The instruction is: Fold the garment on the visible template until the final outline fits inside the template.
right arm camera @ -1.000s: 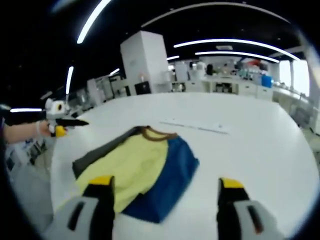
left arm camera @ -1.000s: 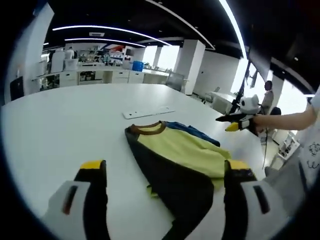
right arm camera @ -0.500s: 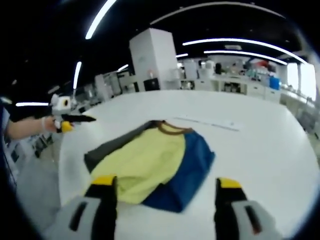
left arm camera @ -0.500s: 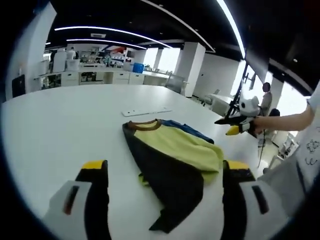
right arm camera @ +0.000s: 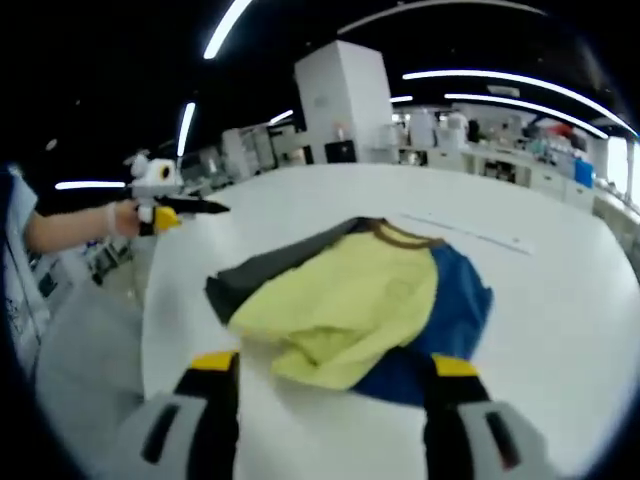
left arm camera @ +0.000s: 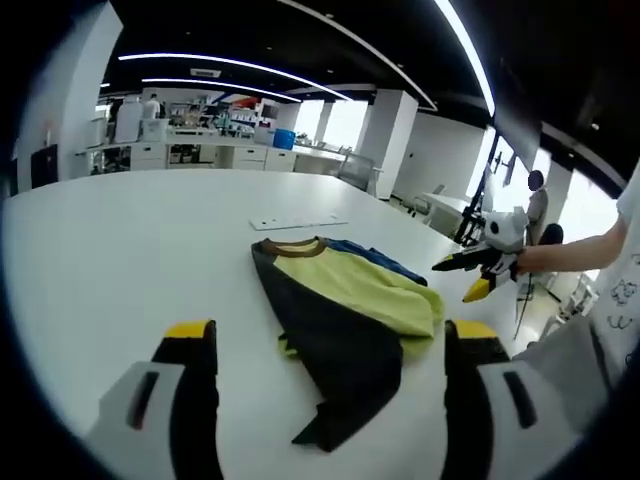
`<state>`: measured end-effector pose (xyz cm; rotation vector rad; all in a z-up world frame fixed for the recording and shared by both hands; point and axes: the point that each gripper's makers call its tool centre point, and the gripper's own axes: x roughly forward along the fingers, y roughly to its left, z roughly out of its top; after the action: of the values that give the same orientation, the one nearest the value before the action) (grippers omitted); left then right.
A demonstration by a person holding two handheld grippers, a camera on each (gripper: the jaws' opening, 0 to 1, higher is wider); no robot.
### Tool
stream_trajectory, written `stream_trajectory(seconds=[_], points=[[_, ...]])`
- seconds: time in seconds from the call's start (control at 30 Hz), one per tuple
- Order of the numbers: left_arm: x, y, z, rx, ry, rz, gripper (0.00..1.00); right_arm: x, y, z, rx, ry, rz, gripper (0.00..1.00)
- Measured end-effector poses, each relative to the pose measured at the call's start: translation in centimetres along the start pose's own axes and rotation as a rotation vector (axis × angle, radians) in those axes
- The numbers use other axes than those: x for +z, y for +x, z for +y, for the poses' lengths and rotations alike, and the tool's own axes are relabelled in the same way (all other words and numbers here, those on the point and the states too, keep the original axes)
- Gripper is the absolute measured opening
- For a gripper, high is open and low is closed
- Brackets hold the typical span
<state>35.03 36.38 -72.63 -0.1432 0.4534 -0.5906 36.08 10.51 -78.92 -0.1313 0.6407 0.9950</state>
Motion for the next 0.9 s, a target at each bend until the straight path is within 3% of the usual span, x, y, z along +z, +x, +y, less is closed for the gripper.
stream_trajectory(seconds=[0.27, 0.43, 0.8, 0.9], points=[[-0.4, -0.6, -0.5, -0.005, 0.016, 0.011, 0.91, -1.2, 1.3, 0.9, 0.025, 0.005, 0.029, 0.70], [-0.5, -1.1, -1.0, -0.007, 0.010, 0.000, 0.91, -1.6, 2.0, 1.1, 0.025, -0.003, 0.049, 0.62], [-1.1, -2.2, -1.1, 0.014, -0.022, -0.019, 0.90, -2.7, 3.5, 1.2, 0.031, -0.046, 0.104, 0.25], [-1.3, -2.5, -0.6, 0.022, -0.031, -0.021, 0.89, -2.3, 3.5, 1.2, 0.027, -0.050, 0.118, 0.05]])
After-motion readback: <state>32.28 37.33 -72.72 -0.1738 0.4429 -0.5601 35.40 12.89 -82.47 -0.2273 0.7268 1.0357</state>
